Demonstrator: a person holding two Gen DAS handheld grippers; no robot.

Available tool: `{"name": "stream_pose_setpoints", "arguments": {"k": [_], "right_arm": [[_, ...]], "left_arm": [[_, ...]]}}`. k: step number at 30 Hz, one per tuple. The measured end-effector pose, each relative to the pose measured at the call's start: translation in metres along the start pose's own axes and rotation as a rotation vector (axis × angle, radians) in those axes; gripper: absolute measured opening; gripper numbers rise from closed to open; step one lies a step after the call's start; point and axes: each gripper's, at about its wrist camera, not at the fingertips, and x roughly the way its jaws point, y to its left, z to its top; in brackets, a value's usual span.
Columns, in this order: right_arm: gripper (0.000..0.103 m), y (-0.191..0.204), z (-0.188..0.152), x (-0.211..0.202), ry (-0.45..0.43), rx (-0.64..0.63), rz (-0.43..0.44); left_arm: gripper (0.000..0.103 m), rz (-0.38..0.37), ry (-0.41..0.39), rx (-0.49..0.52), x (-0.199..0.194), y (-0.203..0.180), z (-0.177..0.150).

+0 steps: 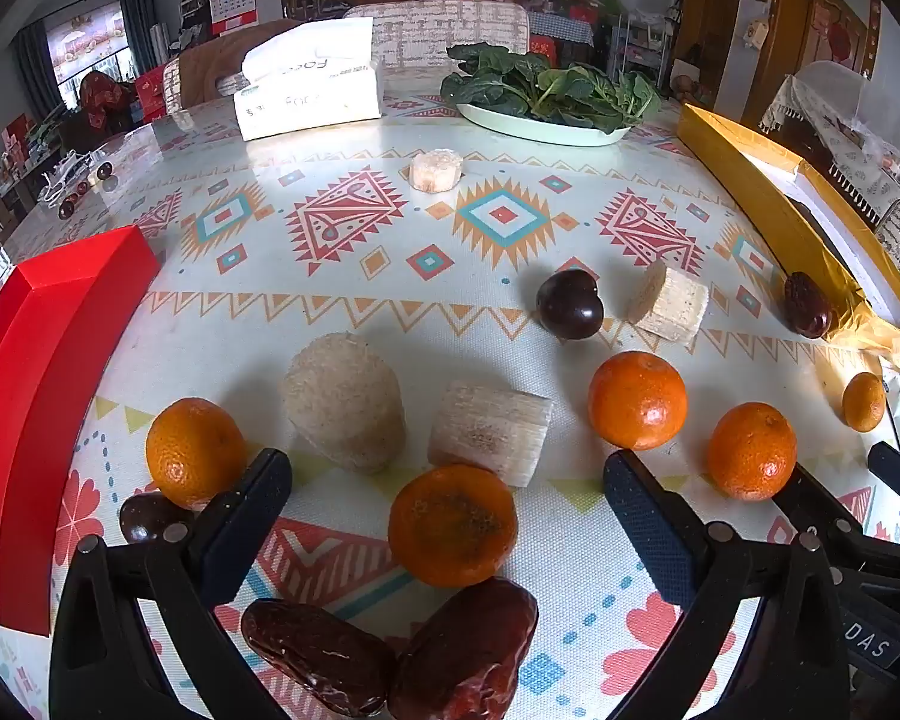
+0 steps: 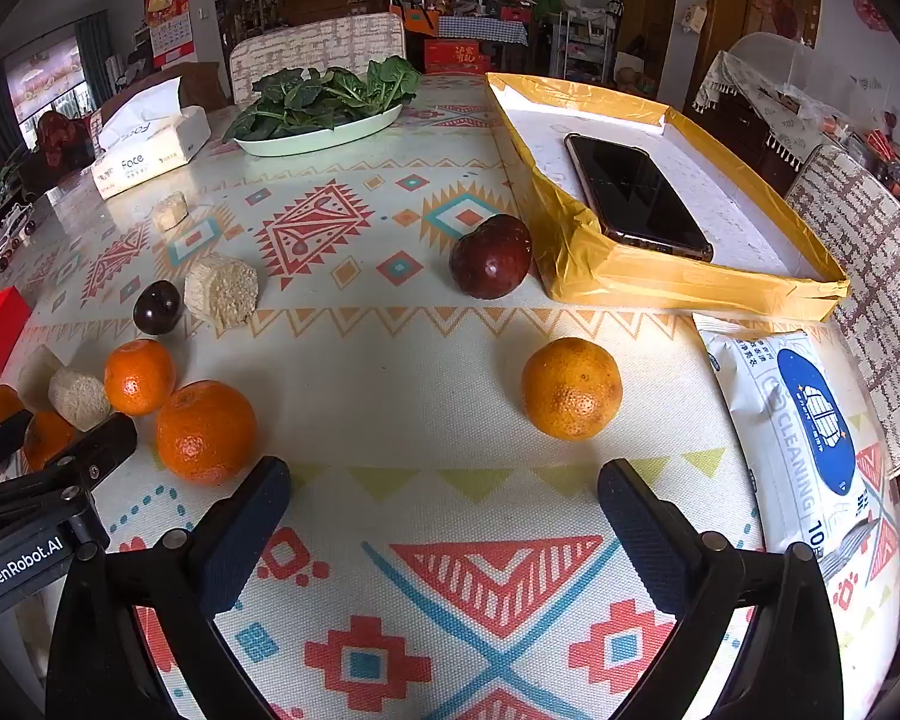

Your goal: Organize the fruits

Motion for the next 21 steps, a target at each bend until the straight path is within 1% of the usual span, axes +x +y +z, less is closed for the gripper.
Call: {"name": "stream_pose_setpoints", "arguments": {"k": [7, 14, 21], "right_arm": [[0.103, 0.0, 0.0, 0.0, 0.0, 0.0, 0.0], [0.103, 0.0001, 0.0, 0.0, 0.0, 0.0, 0.0], [0.103, -0.0001, 0.0, 0.0, 0.0, 0.0, 0.0]], "left_arm": [[0.103, 0.003, 0.0, 0.003, 0.0, -0.0001, -0.0001], [0.103, -0.016, 0.001, 0.021, 0.0012, -0.0008, 0.0021], [0.103, -0.02, -0.001, 0.025, -0.0028, 0.0001, -0.004]]}}
